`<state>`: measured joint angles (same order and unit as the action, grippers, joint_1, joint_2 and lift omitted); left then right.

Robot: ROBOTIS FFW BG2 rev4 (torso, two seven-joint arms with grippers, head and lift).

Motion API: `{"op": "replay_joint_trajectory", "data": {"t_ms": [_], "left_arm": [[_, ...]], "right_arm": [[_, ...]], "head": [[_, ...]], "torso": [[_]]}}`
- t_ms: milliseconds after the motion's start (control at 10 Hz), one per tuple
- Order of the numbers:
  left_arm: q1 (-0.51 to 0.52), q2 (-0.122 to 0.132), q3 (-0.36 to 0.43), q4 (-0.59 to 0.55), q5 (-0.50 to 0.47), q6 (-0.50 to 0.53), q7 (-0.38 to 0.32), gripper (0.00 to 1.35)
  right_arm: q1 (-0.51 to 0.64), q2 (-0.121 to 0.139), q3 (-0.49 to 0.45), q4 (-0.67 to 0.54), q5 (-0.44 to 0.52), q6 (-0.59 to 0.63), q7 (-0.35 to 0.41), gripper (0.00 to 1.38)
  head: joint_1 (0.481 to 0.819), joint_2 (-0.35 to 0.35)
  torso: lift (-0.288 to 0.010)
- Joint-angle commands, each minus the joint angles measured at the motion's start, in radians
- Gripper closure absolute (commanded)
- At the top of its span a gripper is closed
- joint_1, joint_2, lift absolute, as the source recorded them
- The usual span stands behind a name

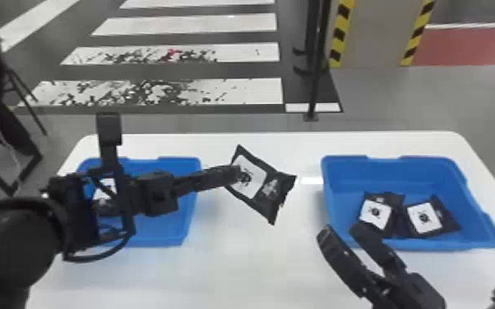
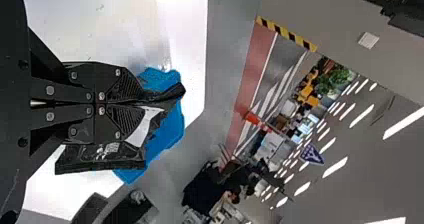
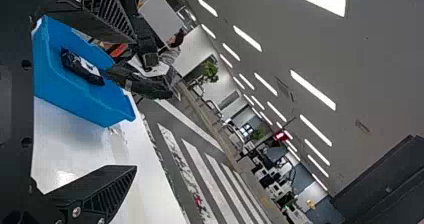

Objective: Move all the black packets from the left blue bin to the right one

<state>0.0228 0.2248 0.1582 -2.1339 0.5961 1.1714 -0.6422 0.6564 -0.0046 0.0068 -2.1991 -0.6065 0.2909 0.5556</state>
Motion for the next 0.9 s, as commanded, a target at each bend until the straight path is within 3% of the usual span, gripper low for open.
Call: {"op": "replay_joint_trajectory", "data": {"t_ms": [0,300,400,500,600,800], "left_arm": [[-0.003,-0.002,-0.06,0.0,0.042,-0.006,0.002,1.21],[-0.013,-0.004,-0.136,0.0,0.084,-0.013,0.004,1.21],[-0.013,-0.004,-0.142,0.0,0.086,-0.011,0.006,1.21],[-0.013,-0.004,-0.144,0.0,0.088,-0.011,0.007,1.21],[-0.013,-0.005,-0.142,0.0,0.086,-0.011,0.009,1.21],[-0.013,-0.007,-0.14,0.0,0.088,-0.011,0.013,1.21]], "right_arm": [[-0.031,0.0,0.013,0.018,-0.006,0.016,0.006,0.13],[-0.08,-0.005,0.025,0.055,-0.008,0.028,0.012,0.13],[-0.092,-0.003,0.025,0.077,-0.018,0.028,0.012,0.34],[-0.092,-0.005,0.025,0.09,-0.036,0.018,0.012,0.98],[-0.087,-0.005,0.025,0.092,-0.05,0.016,0.012,1.29],[-0.087,-0.003,0.039,0.094,-0.074,0.006,0.013,1.28]], "head": [[0.695,0.051],[0.695,-0.015],[0.695,-0.023],[0.695,-0.035],[0.695,-0.041],[0.695,-0.042]], "torso": [[-0.14],[-0.14],[-0.14],[-0.14],[-0.14],[-0.14]]}}
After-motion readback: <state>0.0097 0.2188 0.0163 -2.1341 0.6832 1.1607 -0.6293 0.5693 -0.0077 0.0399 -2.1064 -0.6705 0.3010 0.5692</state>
